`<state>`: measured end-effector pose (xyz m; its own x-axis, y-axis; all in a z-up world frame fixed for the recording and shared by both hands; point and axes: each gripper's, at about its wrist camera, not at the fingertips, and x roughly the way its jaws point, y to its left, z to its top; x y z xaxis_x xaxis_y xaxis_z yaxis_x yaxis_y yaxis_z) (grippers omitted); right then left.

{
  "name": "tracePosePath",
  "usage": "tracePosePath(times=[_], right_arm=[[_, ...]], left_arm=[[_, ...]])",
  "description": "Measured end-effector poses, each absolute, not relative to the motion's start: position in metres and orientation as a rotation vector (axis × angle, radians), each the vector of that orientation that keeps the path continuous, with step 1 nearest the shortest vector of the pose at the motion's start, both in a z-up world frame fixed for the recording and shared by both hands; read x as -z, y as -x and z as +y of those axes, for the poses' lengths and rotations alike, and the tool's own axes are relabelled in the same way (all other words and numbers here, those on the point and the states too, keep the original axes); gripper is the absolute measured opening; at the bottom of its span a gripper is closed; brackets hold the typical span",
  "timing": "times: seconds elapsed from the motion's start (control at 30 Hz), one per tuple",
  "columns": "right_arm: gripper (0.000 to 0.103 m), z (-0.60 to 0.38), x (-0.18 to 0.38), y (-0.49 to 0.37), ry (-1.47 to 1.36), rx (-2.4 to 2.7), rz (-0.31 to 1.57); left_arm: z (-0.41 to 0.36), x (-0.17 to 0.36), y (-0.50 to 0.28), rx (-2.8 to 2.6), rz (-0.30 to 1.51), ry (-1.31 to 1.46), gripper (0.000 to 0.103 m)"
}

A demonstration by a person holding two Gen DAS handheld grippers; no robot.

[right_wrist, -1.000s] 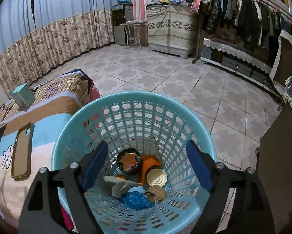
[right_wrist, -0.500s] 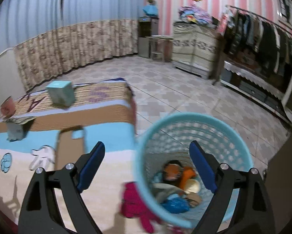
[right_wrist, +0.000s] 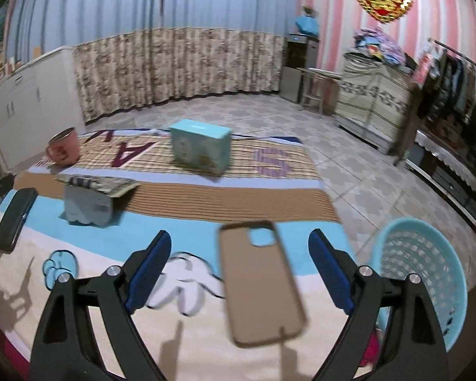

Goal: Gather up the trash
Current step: 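Grasp the printed snack packet with the right tool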

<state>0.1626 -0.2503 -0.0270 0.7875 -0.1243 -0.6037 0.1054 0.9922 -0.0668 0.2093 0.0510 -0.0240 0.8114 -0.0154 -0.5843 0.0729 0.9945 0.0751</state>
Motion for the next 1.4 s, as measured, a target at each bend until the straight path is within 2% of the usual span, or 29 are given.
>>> tracePosePath(times=[0.5,0.97,1.0,1.07,1.17,1.27,1.4], right_arm=[[0.087,-0.125,0.035,-0.234,0.178,-0.072,0.696],[0.084,-0.076,0.049,-0.277,0.239,-0.162,0.755],[0.081,-0.076,0.049,-0.279,0.235,-0.176,0.762],[0.049,-0.076,0.051,-0.285,0.223,-0.204,0.79],[0.031,-0.082,0.051,-0.289,0.19,-0.224,0.802],[0.019,-0.089,0.048,-0.29,0.177,-0.215,0.793],[0.01,-0.104,0.042,-0.29,0.169,-0.197,0.779]], left_arm=[[0.108,0.033,-0.26,0.026,0.632,-0.097,0.097],[0.139,0.051,-0.281,0.009,0.666,-0.082,0.097],[0.139,0.052,-0.281,0.008,0.669,-0.081,0.097],[0.139,0.052,-0.281,0.008,0.667,-0.083,0.098],[0.136,0.052,-0.28,0.01,0.665,-0.096,0.097],[0.128,0.05,-0.278,0.015,0.653,-0.111,0.098],[0.114,0.044,-0.275,0.032,0.65,-0.115,0.098]])
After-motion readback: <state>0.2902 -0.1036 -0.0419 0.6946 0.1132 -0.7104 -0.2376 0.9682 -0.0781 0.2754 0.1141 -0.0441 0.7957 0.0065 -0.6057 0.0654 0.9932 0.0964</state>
